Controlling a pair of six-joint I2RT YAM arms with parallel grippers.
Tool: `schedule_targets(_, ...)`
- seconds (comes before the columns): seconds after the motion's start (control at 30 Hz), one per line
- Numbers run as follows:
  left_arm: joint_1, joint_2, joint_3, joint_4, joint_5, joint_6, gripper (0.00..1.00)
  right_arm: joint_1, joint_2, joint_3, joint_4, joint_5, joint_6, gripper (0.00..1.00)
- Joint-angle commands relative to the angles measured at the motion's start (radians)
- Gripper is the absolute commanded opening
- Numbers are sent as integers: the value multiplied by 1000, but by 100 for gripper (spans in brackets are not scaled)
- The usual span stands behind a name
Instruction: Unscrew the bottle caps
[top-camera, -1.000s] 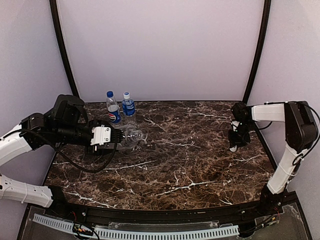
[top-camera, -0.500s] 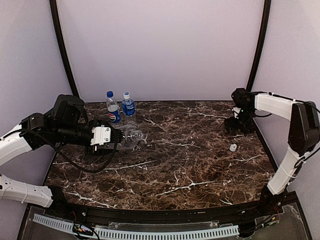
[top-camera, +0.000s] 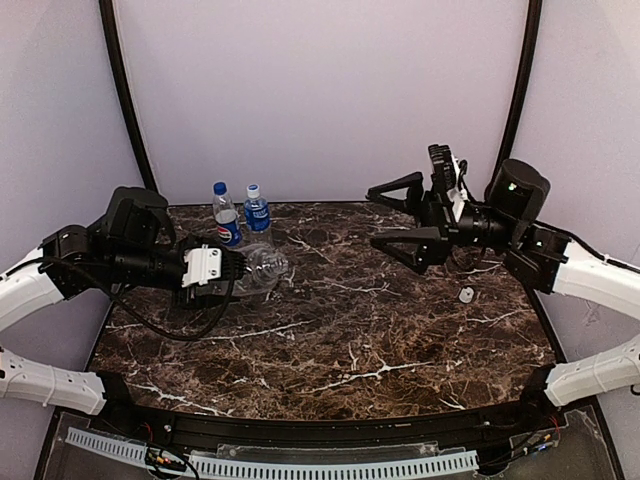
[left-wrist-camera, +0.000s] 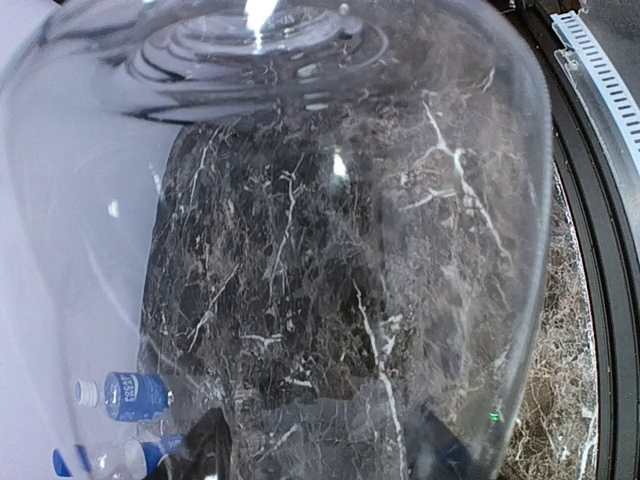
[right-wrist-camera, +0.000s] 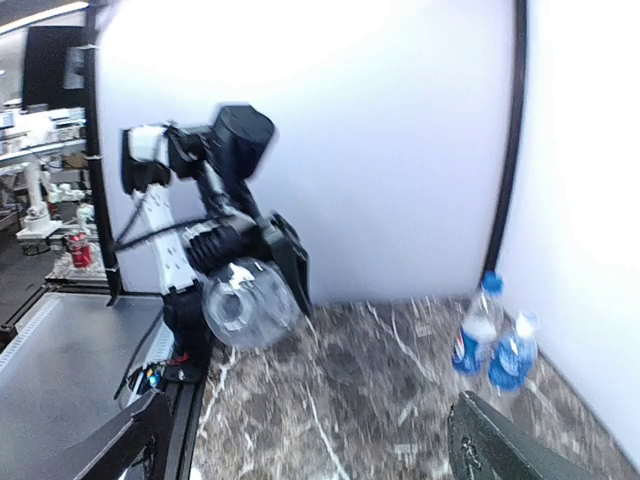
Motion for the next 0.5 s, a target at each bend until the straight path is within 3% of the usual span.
schedule_targets(0.0, 5, 3, 43, 25, 67, -40, 21, 124, 68, -4, 470, -100, -46, 94)
schedule_targets(0.17, 5, 10, 73, 27, 115, -84, 21, 272, 167, 39, 493, 6, -170, 89)
schedule_targets(0.47, 6, 20, 93, 4, 157, -92, 22, 327, 348, 155, 513, 65, -124, 70)
